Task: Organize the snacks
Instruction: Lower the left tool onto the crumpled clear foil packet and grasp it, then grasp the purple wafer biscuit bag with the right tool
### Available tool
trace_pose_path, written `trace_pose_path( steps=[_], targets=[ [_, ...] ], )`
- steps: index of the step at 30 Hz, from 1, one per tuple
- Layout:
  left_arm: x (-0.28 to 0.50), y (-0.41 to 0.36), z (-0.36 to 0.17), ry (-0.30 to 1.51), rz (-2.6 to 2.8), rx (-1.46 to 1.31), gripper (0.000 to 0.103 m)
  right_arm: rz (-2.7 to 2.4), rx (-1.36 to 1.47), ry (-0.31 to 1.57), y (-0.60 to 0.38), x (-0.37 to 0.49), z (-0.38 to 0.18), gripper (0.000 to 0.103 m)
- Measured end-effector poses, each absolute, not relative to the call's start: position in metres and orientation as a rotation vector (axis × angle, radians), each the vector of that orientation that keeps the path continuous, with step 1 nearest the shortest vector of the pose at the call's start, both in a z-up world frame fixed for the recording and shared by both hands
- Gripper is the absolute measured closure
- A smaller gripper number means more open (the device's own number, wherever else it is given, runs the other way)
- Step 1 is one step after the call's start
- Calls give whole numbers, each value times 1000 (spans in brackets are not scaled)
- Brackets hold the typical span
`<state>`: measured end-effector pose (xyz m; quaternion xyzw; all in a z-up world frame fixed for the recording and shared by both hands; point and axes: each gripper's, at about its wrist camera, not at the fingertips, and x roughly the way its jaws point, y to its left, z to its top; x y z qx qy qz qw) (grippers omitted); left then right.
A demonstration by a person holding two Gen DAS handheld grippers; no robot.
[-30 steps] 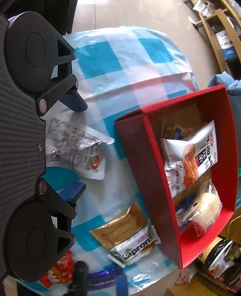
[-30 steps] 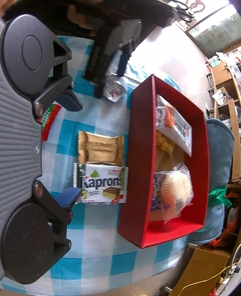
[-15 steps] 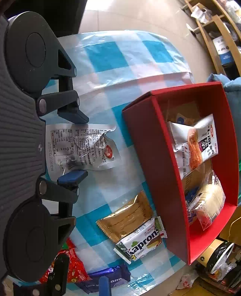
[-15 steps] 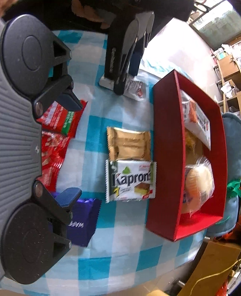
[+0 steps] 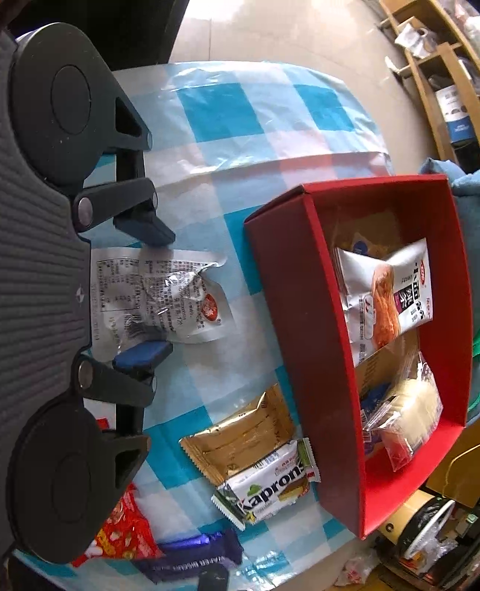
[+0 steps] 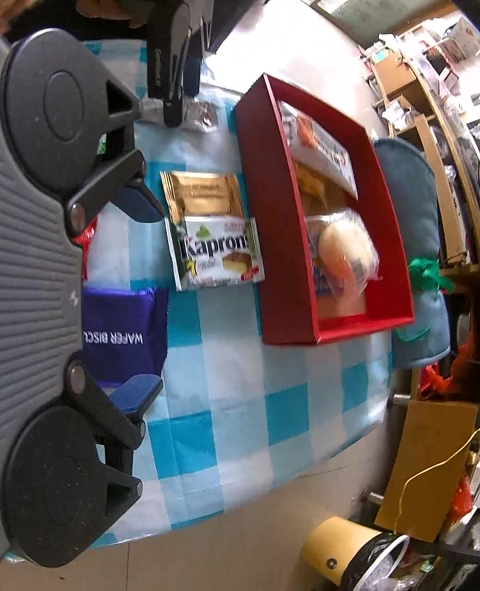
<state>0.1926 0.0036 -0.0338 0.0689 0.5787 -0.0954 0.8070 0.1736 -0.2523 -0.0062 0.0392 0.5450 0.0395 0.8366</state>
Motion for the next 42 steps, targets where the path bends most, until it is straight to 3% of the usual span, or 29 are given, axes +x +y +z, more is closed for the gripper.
trace_pose_path(
  steps=[2,3,13,18,22,24,26,27,29,30,32,42],
  targets=[
    [198,0,-38,1239,-182,145,21,71,73,1178,-252,176,-14,16],
    [201,0,-39,1244,-165,131,20,67,70,1192,-253,176,-18,16],
    [206,-2,-39,1231,-164,106,26,23,7,1282,-257,172,-51,16],
    [205,-3,-41,1230,-163,102,16,33,1,1274,-253,172,-56,1],
    [205,-6,-45,1228,-173,116,10,29,-12,1281,-251,174,-57,1],
    [206,-7,-45,1233,-169,104,11,17,10,1279,-252,175,-57,1],
    [206,-7,-43,1233,-149,103,18,11,25,1269,-253,175,-55,2],
    [205,-6,-41,1231,-141,97,22,10,19,1263,-254,174,-54,5],
    [203,-4,-37,1226,-130,94,39,14,1,1245,-253,173,-51,15],
    [202,-3,-35,1227,-134,81,39,17,-8,1233,-253,171,-48,26],
    [201,-2,-34,1227,-120,77,40,30,5,1221,-255,170,-43,38],
    [202,-6,-27,1221,-120,51,41,44,28,1180,-259,167,-33,42]
  ],
)
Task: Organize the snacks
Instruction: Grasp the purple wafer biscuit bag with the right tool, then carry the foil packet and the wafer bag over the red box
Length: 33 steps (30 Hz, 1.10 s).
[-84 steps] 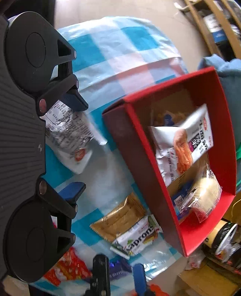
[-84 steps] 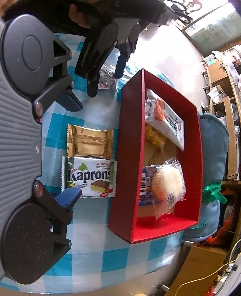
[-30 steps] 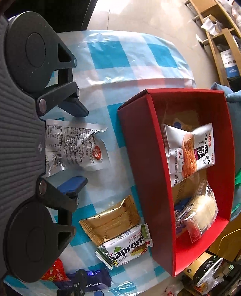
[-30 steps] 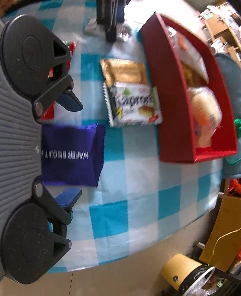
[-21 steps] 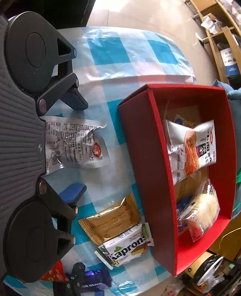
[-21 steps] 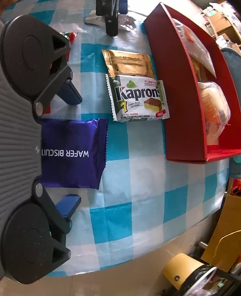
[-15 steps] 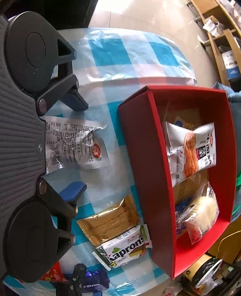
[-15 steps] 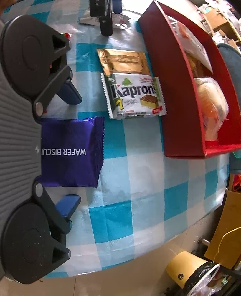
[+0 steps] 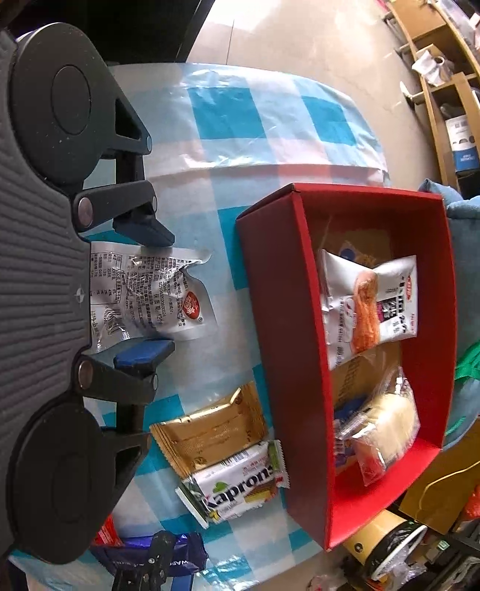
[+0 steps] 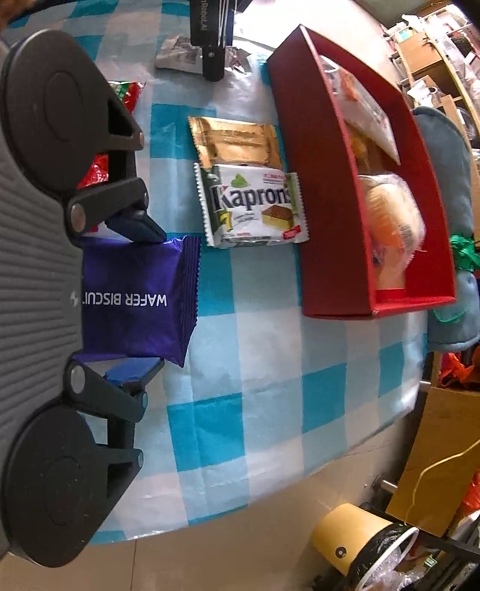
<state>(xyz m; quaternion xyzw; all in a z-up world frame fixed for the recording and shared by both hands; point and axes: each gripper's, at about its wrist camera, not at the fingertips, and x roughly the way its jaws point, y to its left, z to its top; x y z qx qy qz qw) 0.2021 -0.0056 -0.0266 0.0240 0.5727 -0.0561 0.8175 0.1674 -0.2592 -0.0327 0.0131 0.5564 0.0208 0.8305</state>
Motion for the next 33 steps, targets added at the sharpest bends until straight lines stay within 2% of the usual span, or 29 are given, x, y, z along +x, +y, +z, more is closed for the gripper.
trace_pose_path(
  steps=[33],
  targets=[
    [198,-35,29,1097,-227,37,41,83,55,1047,-243,197,13,41]
  ],
)
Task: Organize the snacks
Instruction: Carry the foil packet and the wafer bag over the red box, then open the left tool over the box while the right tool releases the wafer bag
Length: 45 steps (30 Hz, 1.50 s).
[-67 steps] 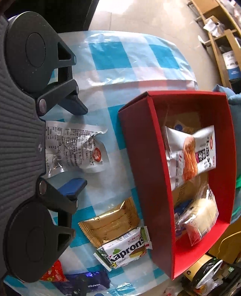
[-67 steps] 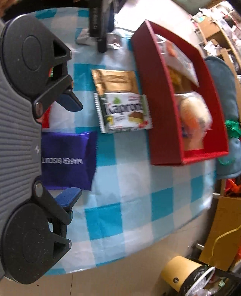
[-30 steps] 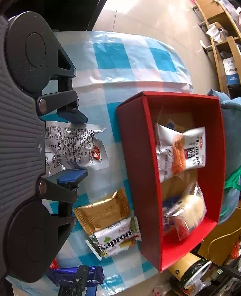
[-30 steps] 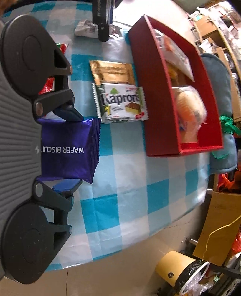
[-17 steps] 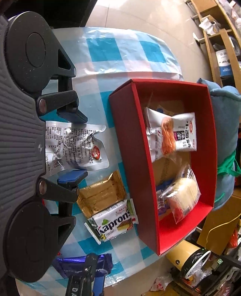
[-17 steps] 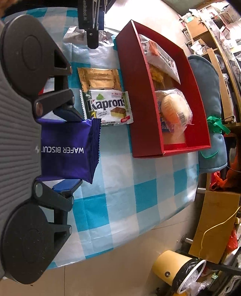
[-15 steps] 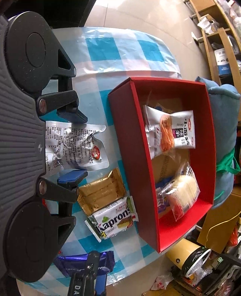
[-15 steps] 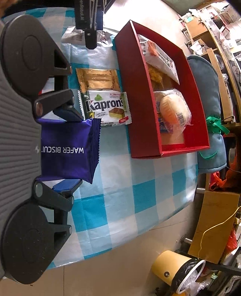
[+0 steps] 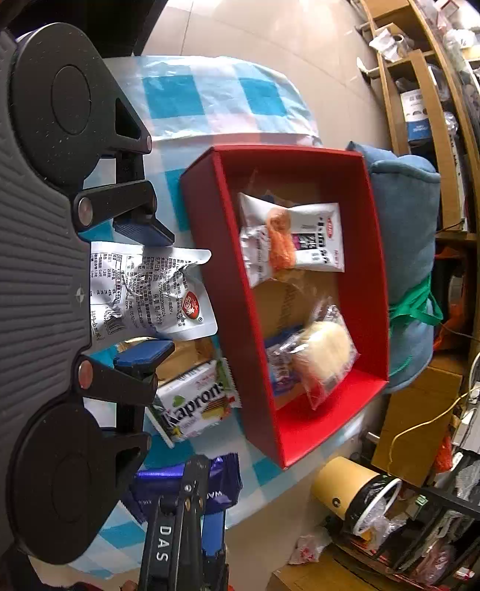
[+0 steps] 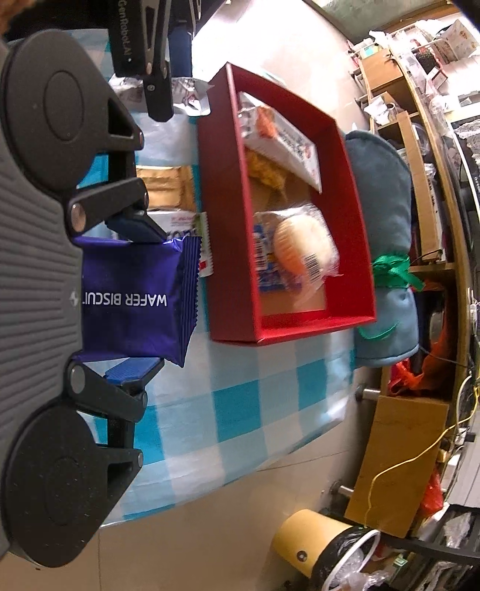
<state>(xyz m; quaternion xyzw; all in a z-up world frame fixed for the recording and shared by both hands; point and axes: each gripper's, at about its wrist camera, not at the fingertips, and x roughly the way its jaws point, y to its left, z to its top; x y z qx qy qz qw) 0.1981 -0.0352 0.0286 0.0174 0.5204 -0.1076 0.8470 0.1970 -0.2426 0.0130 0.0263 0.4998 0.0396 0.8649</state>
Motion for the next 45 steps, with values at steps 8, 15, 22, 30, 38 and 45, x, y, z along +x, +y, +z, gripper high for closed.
trace_pose_path(
  steps=[8,15,22,30,38,45],
  targets=[
    [213,-35,43,1056,-208,6,40,107,57,1008,-235,215,27,41],
    [229,-35,54,1027,-187,-15,40,116,61,995,-232,234,32,41],
    [247,-42,61,997,-176,-27,40,135,62,973,-225,255,38,41],
    [278,-40,63,981,-131,-55,40,152,79,959,-218,291,38,41],
    [304,-32,47,1022,-82,-64,40,157,106,988,-213,328,21,41],
    [320,-24,36,1058,-57,-104,41,159,135,1014,-210,350,6,41]
  ],
)
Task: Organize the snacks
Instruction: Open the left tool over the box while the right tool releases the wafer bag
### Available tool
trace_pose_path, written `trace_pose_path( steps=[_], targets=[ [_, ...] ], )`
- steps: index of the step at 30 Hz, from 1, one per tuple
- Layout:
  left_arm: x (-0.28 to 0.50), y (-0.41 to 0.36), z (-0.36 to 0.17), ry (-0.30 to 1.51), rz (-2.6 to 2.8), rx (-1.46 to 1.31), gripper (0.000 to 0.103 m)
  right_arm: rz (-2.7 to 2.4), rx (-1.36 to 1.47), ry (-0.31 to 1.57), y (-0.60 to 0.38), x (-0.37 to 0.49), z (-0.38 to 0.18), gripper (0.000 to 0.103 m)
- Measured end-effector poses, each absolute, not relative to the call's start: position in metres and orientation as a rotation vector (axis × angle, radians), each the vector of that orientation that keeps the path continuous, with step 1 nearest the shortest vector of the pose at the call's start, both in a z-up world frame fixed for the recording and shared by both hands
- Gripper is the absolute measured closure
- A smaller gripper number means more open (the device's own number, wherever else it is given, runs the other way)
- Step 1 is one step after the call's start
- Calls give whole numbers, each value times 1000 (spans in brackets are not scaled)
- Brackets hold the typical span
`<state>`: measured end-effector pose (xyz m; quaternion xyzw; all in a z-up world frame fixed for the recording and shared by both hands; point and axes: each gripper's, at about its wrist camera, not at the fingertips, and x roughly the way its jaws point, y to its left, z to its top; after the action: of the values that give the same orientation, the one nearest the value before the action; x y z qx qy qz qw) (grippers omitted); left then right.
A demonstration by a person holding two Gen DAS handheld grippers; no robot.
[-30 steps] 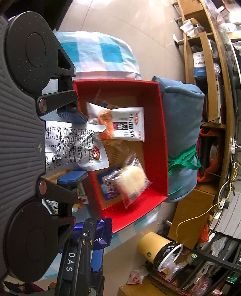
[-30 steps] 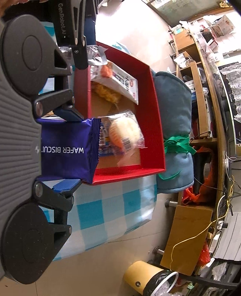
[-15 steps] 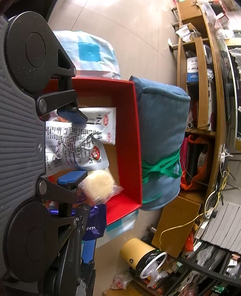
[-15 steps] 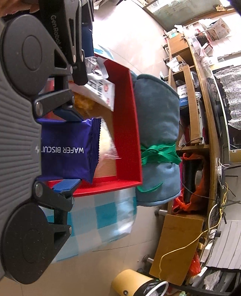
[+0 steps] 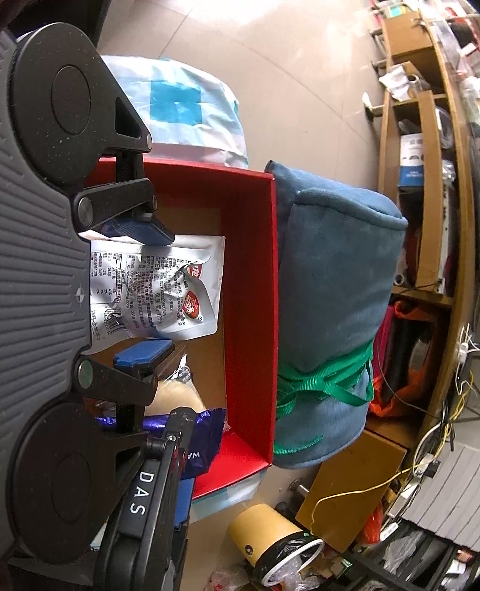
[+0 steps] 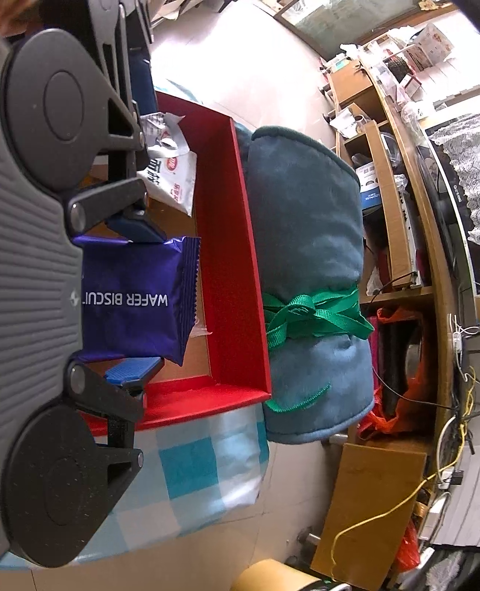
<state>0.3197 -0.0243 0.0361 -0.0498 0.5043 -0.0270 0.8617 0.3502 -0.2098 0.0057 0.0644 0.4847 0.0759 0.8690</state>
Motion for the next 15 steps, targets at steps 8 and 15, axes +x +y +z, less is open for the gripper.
trace_pose_path(
  steps=[8,15],
  targets=[
    [328,-25,27,1082,-46,-120,40,144,141,1016,-210,361,-2,40],
    [330,-25,29,1067,-27,-113,35,144,172,1013,-214,366,-3,34]
  ],
)
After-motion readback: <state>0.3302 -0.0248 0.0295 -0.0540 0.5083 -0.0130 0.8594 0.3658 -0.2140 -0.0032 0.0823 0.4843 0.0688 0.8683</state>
